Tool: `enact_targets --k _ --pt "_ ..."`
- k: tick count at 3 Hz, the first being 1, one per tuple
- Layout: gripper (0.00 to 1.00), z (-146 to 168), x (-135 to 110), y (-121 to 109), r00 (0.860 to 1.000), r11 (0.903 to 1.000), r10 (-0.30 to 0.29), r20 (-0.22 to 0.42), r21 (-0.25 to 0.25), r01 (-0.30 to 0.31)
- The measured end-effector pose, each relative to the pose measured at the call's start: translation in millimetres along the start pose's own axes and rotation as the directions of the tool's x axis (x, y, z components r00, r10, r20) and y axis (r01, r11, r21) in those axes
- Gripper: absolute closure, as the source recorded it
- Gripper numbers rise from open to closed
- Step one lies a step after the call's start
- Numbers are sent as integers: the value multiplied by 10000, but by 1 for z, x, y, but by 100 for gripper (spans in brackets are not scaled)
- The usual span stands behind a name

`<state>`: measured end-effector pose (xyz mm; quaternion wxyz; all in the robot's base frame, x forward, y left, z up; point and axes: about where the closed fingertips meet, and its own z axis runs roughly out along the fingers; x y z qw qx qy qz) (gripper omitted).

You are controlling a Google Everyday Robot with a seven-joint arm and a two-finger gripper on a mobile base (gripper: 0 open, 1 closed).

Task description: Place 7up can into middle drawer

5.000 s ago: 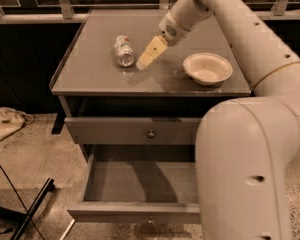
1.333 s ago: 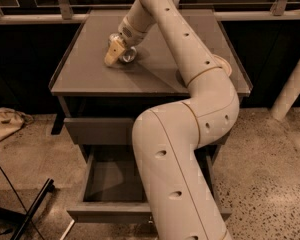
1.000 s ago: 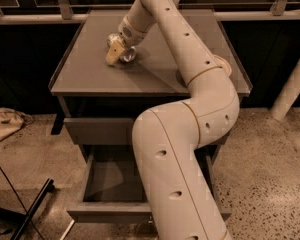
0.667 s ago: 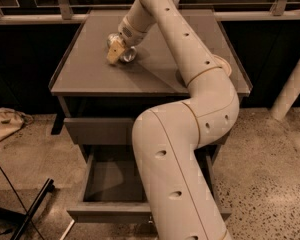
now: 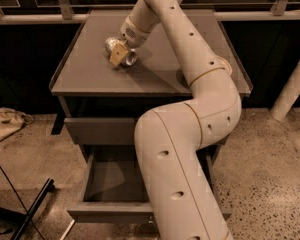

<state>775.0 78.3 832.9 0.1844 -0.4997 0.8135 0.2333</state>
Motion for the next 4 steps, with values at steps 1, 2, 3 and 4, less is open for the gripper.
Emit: enact_targets --k 1,2,3,4 --pt "100 -18 21 18 9996 9967 -203 -178 -792 188" --pt "100 -42 37 35 9998 9917 -10 -205 -1288 -17" --pt "100 -70 62 58 9996 9808 279 -61 -1927 -285" --pt "100 -127 74 88 9931 9857 20 1171 -1673 177"
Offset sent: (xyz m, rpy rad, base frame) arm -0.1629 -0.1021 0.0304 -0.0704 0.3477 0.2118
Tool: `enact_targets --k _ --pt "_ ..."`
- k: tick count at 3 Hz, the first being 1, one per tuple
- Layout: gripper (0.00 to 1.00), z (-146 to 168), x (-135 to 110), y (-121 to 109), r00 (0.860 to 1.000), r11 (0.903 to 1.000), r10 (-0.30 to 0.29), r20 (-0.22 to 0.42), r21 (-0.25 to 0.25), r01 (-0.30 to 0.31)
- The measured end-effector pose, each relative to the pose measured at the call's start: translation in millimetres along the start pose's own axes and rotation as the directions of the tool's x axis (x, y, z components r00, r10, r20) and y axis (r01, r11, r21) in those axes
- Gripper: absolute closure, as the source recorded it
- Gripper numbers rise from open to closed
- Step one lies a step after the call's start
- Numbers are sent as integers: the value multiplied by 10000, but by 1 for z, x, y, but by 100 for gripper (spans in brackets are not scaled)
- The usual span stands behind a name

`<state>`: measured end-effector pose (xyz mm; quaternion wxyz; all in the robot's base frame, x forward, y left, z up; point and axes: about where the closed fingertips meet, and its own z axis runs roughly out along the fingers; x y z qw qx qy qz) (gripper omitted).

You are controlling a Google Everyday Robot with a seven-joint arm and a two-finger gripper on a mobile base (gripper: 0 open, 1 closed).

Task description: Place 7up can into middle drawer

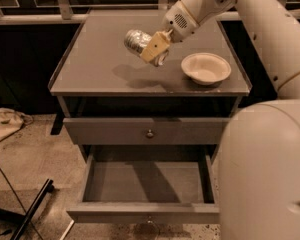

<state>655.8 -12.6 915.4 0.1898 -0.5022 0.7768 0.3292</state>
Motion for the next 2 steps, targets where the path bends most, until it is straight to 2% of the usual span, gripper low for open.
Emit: enact_targets --k 1,2 --pt "100 -48 -2 46 9809 9944 -905 1719 696 795" --pt "100 -46 13 45 9734 9949 -639 2201 897 450"
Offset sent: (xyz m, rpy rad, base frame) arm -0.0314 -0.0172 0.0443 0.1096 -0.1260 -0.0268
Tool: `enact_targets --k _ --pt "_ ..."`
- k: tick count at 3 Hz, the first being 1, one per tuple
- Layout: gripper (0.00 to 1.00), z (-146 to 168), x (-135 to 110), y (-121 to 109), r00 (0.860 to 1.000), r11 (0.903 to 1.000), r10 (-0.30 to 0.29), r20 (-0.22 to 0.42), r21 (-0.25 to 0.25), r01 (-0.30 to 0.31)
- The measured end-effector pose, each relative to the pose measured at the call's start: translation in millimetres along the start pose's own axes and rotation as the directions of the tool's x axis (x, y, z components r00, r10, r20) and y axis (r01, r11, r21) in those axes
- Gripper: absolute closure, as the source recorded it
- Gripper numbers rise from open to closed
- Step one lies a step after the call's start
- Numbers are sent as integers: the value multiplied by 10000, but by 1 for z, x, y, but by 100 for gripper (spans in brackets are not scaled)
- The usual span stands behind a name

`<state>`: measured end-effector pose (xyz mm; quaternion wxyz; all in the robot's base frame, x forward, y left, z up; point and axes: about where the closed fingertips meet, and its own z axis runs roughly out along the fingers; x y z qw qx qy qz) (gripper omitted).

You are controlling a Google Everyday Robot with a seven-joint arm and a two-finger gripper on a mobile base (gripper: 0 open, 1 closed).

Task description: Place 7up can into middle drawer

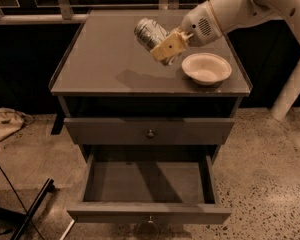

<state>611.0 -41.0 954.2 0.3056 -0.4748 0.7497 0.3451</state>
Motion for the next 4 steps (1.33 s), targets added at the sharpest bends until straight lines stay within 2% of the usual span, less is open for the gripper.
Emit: enact_targets --k 1,2,3,4 --pt "100 1 0 0 10000 10000 18 -8 -6 -19" --pt "100 8 10 11 10000 10000 68 43 18 -68" --pt "100 -5 7 55 9966 9971 -38 824 759 -25" --pt "100 -11 -14 121 9790 9876 -790 1881 1482 512"
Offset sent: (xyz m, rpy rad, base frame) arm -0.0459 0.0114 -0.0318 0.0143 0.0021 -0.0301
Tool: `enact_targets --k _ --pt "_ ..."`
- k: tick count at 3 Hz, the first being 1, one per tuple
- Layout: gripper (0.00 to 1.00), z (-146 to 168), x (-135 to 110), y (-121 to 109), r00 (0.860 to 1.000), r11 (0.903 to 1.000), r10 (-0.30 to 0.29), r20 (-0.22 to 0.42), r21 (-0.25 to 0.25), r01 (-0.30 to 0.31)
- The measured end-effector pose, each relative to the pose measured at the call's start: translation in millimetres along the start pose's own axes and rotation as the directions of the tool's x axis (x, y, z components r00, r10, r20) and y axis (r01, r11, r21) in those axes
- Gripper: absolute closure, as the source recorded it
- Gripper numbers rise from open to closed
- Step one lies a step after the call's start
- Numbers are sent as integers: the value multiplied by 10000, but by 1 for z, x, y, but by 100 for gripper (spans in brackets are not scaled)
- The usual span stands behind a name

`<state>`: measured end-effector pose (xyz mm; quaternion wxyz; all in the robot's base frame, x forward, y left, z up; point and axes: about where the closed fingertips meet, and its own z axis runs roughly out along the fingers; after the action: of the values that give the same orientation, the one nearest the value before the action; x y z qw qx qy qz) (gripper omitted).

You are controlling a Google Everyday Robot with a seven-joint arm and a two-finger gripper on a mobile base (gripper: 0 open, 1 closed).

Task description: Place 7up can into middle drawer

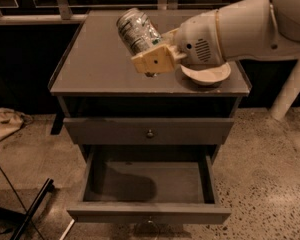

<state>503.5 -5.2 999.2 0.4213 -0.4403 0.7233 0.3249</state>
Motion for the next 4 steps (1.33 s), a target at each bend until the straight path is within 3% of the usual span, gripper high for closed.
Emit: enact_targets --k 1,2,3,4 --pt "100 9 2 40 9952 9979 -193 962 630 132" --pt "100 5 74 18 9859 9714 1002 1340 2010 -1261" --pt "100 13 166 -6 9638 9209 2450 1054 2854 -2653" --pt "100 18 232 -27 9319 8708 3515 898 3340 -3607"
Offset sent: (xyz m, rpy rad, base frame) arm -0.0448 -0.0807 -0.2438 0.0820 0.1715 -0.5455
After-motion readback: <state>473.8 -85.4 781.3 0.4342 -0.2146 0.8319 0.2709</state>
